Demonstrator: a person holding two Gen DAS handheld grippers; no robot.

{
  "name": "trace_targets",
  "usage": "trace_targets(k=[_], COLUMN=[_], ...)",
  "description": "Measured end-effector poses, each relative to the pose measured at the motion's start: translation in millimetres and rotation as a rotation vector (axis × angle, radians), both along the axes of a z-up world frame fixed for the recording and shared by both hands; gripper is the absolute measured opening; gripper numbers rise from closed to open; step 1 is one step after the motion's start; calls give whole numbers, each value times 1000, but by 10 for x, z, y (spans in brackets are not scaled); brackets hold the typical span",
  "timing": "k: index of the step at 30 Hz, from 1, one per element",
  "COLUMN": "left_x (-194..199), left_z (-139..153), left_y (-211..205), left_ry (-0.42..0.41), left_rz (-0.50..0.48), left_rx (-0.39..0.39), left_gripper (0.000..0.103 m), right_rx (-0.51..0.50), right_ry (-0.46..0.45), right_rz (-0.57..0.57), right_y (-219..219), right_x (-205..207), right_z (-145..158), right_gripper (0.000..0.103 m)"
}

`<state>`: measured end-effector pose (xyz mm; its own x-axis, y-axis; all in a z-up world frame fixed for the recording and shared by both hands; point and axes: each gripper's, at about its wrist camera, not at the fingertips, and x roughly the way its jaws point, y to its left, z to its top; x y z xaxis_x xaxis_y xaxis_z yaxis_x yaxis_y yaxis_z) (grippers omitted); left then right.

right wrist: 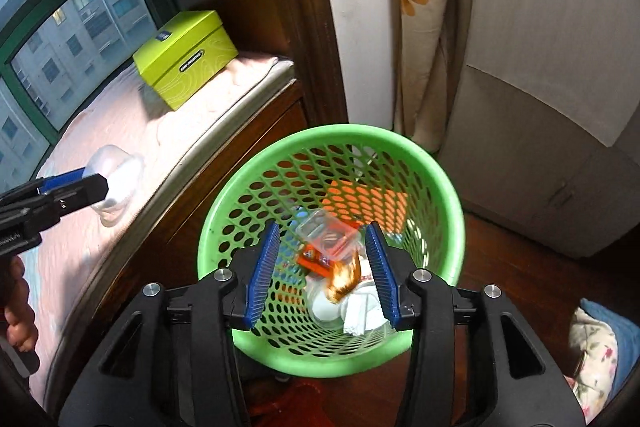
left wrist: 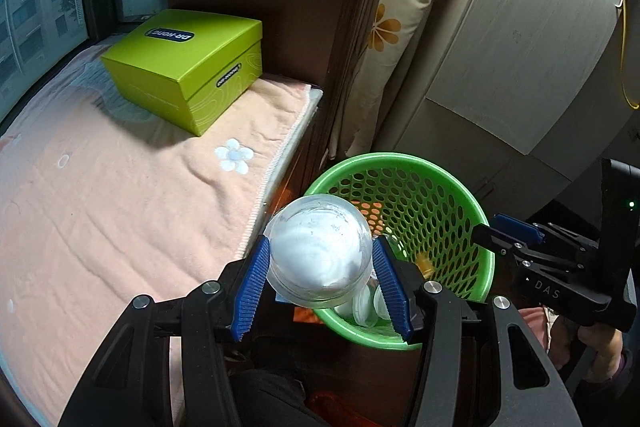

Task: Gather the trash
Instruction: 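Carry the clear tub and orange-gold wrapper to the green basket with both tools, then open both tools to drop the tub and wrapper into the basket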

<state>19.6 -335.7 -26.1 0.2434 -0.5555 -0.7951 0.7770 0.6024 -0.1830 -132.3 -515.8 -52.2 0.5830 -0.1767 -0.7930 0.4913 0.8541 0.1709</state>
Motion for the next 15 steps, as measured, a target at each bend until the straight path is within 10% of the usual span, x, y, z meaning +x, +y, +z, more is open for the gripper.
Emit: trace_targets(k=[15], left_x=[-200], left_z=[-354], left_y=[-490], left_ry=[68], left_rz=[-76], left_rx=[55], left_gripper=[54], right_rx=[39], right_ry=[-77], right_rz=[-63], right_y=[-207], right_x=[-370], right_z=[135], right_gripper=[59])
